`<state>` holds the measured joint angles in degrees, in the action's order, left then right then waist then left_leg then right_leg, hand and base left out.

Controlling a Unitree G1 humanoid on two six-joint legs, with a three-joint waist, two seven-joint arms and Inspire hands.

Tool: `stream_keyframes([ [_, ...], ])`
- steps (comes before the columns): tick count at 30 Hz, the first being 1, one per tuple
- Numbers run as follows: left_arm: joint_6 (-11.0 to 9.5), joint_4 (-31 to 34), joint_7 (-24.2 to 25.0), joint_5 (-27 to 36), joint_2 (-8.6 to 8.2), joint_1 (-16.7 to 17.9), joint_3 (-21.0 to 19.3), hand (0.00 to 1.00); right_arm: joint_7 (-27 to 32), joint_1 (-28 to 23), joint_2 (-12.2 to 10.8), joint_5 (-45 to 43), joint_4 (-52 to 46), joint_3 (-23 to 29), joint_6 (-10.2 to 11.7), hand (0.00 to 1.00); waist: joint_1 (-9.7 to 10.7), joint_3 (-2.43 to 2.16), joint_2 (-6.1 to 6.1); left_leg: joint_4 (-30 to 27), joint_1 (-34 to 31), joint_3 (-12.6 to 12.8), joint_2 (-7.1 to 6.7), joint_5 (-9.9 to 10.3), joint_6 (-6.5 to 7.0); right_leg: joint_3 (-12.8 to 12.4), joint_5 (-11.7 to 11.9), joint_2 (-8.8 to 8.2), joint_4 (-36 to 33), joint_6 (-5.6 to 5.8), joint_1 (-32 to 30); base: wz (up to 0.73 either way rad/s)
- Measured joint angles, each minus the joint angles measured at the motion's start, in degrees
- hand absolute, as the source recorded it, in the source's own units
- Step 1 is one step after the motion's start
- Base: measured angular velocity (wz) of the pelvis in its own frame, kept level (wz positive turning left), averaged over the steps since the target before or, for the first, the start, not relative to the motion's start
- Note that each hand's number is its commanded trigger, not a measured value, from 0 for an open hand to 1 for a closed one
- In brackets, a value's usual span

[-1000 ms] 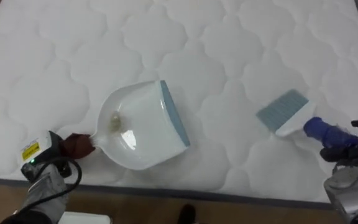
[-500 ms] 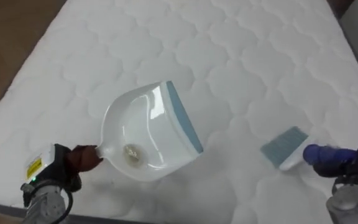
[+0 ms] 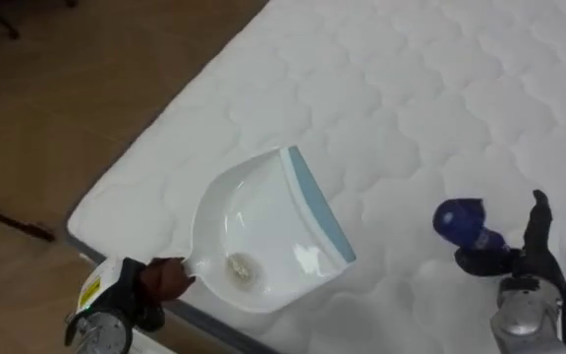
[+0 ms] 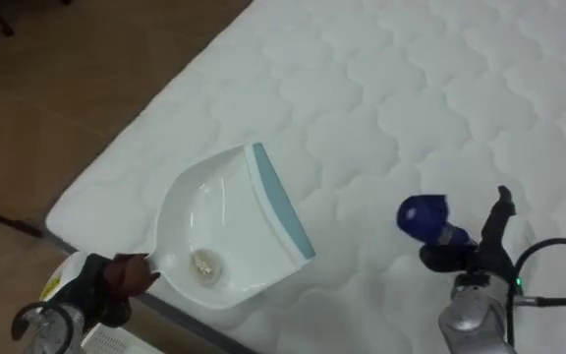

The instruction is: Clean bed

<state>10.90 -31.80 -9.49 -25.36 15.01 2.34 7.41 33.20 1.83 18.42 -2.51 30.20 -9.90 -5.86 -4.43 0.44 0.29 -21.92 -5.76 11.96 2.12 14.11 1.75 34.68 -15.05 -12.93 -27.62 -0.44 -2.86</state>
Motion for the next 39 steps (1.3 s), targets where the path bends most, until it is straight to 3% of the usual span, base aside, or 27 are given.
stream_keyframes([
  [1,-0.08,0.32,0.15,0.0,-0.03,-0.01,-0.23,1.0,-0.08,0.0,-0.01,-0.22,-0.24,-0.2,0.01,0.0,0.05,0.02,0.01,-0.02,-0.05,-0.63,-0.46,0.05,0.25,-0.54,0.07,-0.23,-0.51,0.15,-0.01,0.59],
  [4,-1.51,2.11,0.2,-0.1,0.02,-0.62,-0.43,1.0,-0.07,-0.54,-0.02,-0.21,-2.68,0.04,0.01,0.0,3.33,0.15,-0.09,-1.67,-2.75,-8.83,-3.88,-0.48,1.69,-9.52,1.07,0.17,-0.97,1.81,-0.18,1.35],
  [6,-2.12,4.11,0.25,-0.13,0.0,-0.67,-0.18,1.0,-0.1,-1.34,-0.6,-0.59,-4.7,0.53,0.09,0.0,5.81,0.14,-0.31,-2.5,-3.94,-16.83,-7.03,-1.51,2.82,-19.22,1.13,3.58,0.24,2.45,-0.49,1.47],
  [7,-2.23,4.17,0.25,-0.15,0.0,-0.69,-0.16,1.0,-0.14,-1.59,-0.83,-0.9,-5.06,0.6,0.1,0.0,6.06,0.1,-0.36,-2.47,-4.02,-19.01,-7.76,-1.87,3.07,-20.96,1.0,5.14,1.35,2.38,-0.31,1.21],
  [8,-2.22,4.16,0.32,-0.06,0.04,-0.6,-0.21,1.0,-0.41,-2.37,-1.16,-1.73,-6.22,0.64,0.14,0.0,6.0,0.07,-0.4,-2.45,-4.02,-23.08,-9.09,-2.59,3.22,-23.92,0.96,8.01,3.75,2.25,-0.35,1.04],
  [9,-2.14,4.16,0.44,-0.12,0.07,-0.57,-0.37,1.0,-0.5,-3.71,-1.19,-1.84,-8.27,0.69,0.24,0.0,5.63,-0.04,-1.01,-2.09,-4.01,-24.93,-10.02,-3.28,3.16,-24.95,1.7,9.48,5.11,2.27,-0.82,1.0],
  [10,-2.11,4.16,0.44,-0.05,0.16,-0.57,-0.4,1.0,-0.49,-4.22,-1.19,-1.84,-9.05,0.68,0.35,0.0,5.38,-0.11,-1.51,-1.89,-4.03,-25.04,-10.48,-3.61,3.25,-25.42,2.49,9.64,5.26,2.16,-1.35,0.85],
  [11,-1.97,4.14,0.44,0.1,0.09,-0.52,-0.39,1.0,-0.48,-4.55,-1.11,-1.8,-9.88,0.61,0.64,0.0,4.37,-0.2,-1.94,-1.93,-4.12,-25.15,-11.22,-4.14,2.98,-25.7,2.7,9.74,5.31,0.77,-1.86,0.48],
  [13,-1.97,4.28,0.46,0.08,0.02,-0.56,-0.48,1.0,-0.56,-4.54,-1.09,-1.63,-11.02,0.48,1.14,0.0,2.54,-0.41,-1.67,-1.91,-4.75,-26.7,-11.82,-4.41,2.66,-25.77,2.75,10.19,5.77,0.65,-1.63,0.38],
  [16,-1.99,5.45,0.46,-0.08,0.2,-0.5,-0.97,1.0,-1.15,-4.1,-1.12,0.23,-11.29,0.5,1.63,0.0,0.79,-0.16,-1.22,-1.68,-5.9,-28.05,-11.99,-5.14,2.3,-24.88,2.65,10.47,6.94,0.33,-1.85,0.43],
  [18,-1.98,5.44,0.46,-0.16,0.2,0.34,-1.36,1.0,-1.5,-4.18,-1.15,1.6,-11.29,0.49,1.64,0.0,0.07,-0.09,-1.1,-1.5,-6.19,-29.41,-12.15,-5.46,2.24,-22.72,2.45,10.55,8.0,0.04,-0.85,0.36],
  [19,-1.98,5.44,0.46,-0.15,0.15,0.45,-1.55,1.0,-1.5,-4.18,-1.15,2.0,-11.29,0.49,1.79,0.0,0.1,-0.06,-1.17,-1.51,-6.37,-29.33,-12.11,-5.72,2.39,-21.88,2.39,10.49,8.22,-0.09,-0.66,0.68],
  [20,-1.99,5.44,0.46,-0.22,0.11,0.43,-1.71,1.0,-1.49,-4.42,-1.11,2.47,-11.28,0.5,2.3,0.0,1.05,0.04,-1.11,-1.88,-7.57,-25.49,-10.8,-6.37,3.14,-19.15,2.35,9.97,9.16,-0.3,0.4,1.2],
  [21,-2.07,5.45,0.48,-0.22,-0.07,0.27,-1.7,1.0,-1.49,-4.63,-1.06,2.64,-11.28,0.53,2.47,0.0,2.88,0.12,-0.91,-1.72,-9.19,-16.13,-7.87,-6.79,3.89,-15.85,2.15,9.86,9.92,-0.27,1.35,1.3],
  [22,-2.07,5.45,0.48,-0.25,-0.28,0.21,-1.65,1.0,-1.51,-4.61,-1.06,3.0,-11.28,0.6,2.54,0.0,3.23,0.13,-0.85,-1.38,-9.67,-11.2,-6.53,-6.9,4.22,-14.93,1.92,9.87,10.05,-0.2,1.39,1.05],
  [23,-2.08,5.43,0.53,-0.14,-0.77,0.21,-1.52,1.0,-1.84,-4.37,-1.02,3.78,-11.28,0.66,2.88,0.0,2.85,0.3,-0.64,-1.03,-9.76,-8.14,-5.67,-6.82,4.34,-14.11,1.73,9.89,10.07,-0.1,1.18,0.36],
  [25,-2.05,5.39,1.51,-0.22,-0.94,0.32,-1.46,1.0,-3.05,-4.28,-1.06,4.28,-11.25,0.73,3.39,0.0,2.42,0.34,-0.57,-0.15,-9.65,-11.24,-7.28,-7.17,4.77,-14.11,1.7,10.51,9.94,0.0,0.94,0.59],
  [26,-2.06,5.39,1.78,-0.23,-0.93,0.26,-1.35,1.0,-3.38,-4.46,-0.96,4.52,-10.99,0.96,3.39,0.0,3.29,0.3,-0.74,0.71,-9.35,-13.42,-8.63,-7.91,4.02,-14.68,1.47,10.49,10.04,-0.25,0.88,1.09],
  [28,-2.02,5.2,2.26,-0.19,-0.94,0.25,-1.34,1.0,-3.38,-4.18,-0.94,4.63,-10.57,1.81,3.41,0.0,3.04,0.31,-1.03,3.84,-8.17,-15.05,-10.07,-9.75,0.91,-14.63,2.1,9.76,11.27,-0.32,1.61,0.83],
  [29,-1.99,5.15,2.86,-0.18,-0.84,0.26,-1.63,1.0,-3.39,-3.64,-0.99,4.71,-10.04,2.13,3.5,0.0,3.05,0.48,-1.37,5.54,-7.51,-13.84,-9.82,-10.61,-0.88,-12.22,3.29,8.41,13.52,-0.26,3.08,0.69],
  [30,-1.93,5.13,3.52,-0.12,-0.43,-0.02,-2.06,1.0,-3.42,-3.12,-1.09,4.73,-9.92,2.16,3.61,0.0,3.56,0.65,-0.65,0.35,-9.8,-6.15,-5.36,-7.99,0.79,-8.11,3.12,8.37,13.5,-0.31,3.51,0.73],
  [31,-1.94,5.05,3.88,-0.14,-0.19,-0.22,-2.15,1.0,-3.46,-3.24,-1.18,4.72,-9.87,2.19,3.7,0.0,3.63,0.68,-0.24,-3.95,-10.85,-3.01,-2.46,-5.35,1.29,-6.54,2.02,8.45,12.32,-0.34,3.16,0.71],
  [32,-1.87,4.7,4.23,-0.17,0.04,-0.29,-2.1,1.0,-4.07,-3.41,-1.32,4.74,-9.8,2.18,3.6,0.0,3.27,0.82,0.13,-9.45,-11.79,-0.09,0.88,-1.54,0.17,-5.29,-0.6,8.06,8.7,-0.24,2.91,0.41],
  [33,-1.68,4.51,5.32,-0.37,-0.02,-0.27,-1.89,1.0,-4.98,-3.17,-1.18,4.74,-9.74,2.42,3.46,0.0,2.52,0.91,0.73,-10.36,-12.32,-0.11,0.82,0.32,1.08,-4.79,-2.35,7.31,5.61,0.79,2.41,0.26],
  [35,-1.66,4.55,6.36,-0.8,0.26,-0.44,-1.89,1.0,-6.58,-2.59,-1.23,4.7,-9.83,2.41,3.28,0.0,3.0,0.8,-0.1,-8.59,-12.5,-1.63,-2.05,-0.46,1.07,-5.11,-3.08,5.61,3.67,1.67,1.16,0.5],
  [37,-1.65,4.62,6.7,-1.52,0.35,-0.35,-1.72,1.0,-7.01,-2.6,-1.2,4.7,-9.83,2.58,3.26,0.0,2.96,0.67,-0.38,-7.02,-12.12,-2.08,-3.86,-1.26,2.3,-8.28,-3.06,5.11,2.58,1.76,-0.17,0.42],
  [39,-1.61,4.84,6.75,-1.83,1.71,-0.38,-1.79,1.0,-7.11,-2.64,-1.47,4.69,-9.06,2.27,3.22,0.0,2.31,0.72,-0.21,-6.78,-11.44,-2.9,-5.2,-1.13,4.23,-12.64,-2.77,4.09,-3.04,2.19,-2.35,0.27],
])
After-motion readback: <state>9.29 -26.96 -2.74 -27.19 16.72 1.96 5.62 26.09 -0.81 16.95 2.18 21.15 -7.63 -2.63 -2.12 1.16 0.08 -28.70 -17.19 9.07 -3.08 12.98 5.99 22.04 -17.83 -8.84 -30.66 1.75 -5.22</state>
